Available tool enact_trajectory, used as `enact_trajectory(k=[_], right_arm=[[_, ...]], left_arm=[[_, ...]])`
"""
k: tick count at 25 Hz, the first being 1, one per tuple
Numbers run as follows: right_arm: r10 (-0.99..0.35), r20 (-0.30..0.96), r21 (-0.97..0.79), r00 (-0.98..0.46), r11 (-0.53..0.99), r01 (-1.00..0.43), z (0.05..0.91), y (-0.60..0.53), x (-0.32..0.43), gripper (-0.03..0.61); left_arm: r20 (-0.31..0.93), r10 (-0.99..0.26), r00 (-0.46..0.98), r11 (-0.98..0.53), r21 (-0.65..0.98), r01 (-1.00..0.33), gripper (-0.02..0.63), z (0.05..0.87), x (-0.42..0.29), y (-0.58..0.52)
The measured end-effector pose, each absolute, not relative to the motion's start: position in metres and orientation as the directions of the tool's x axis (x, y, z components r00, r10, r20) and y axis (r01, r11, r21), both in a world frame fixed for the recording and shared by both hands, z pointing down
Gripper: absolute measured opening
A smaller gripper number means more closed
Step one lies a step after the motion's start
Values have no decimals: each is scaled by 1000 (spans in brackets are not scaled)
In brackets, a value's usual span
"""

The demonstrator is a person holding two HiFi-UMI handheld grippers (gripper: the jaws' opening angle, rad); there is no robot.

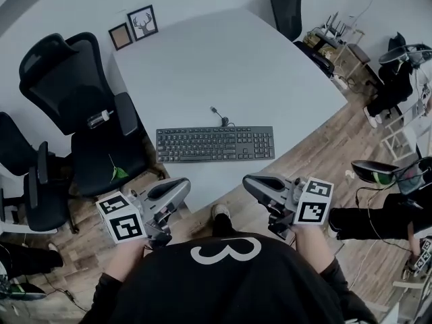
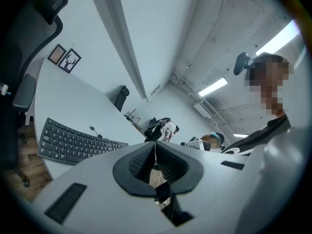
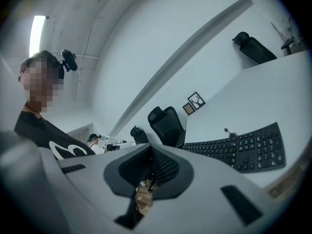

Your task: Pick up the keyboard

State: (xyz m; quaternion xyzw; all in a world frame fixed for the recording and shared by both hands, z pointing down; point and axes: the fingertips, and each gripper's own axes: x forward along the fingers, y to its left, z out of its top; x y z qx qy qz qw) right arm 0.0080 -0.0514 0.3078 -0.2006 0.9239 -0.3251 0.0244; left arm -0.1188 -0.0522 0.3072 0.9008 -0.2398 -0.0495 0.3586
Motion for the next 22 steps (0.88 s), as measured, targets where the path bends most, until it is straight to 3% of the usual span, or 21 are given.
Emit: enact_trajectory(k=[22], right_arm=[[-391,165,-678,-906,622,-392,373,-138,47,11]], left_arm=[[223,-538,813,-491,700,-518,18,372,-135,-140]])
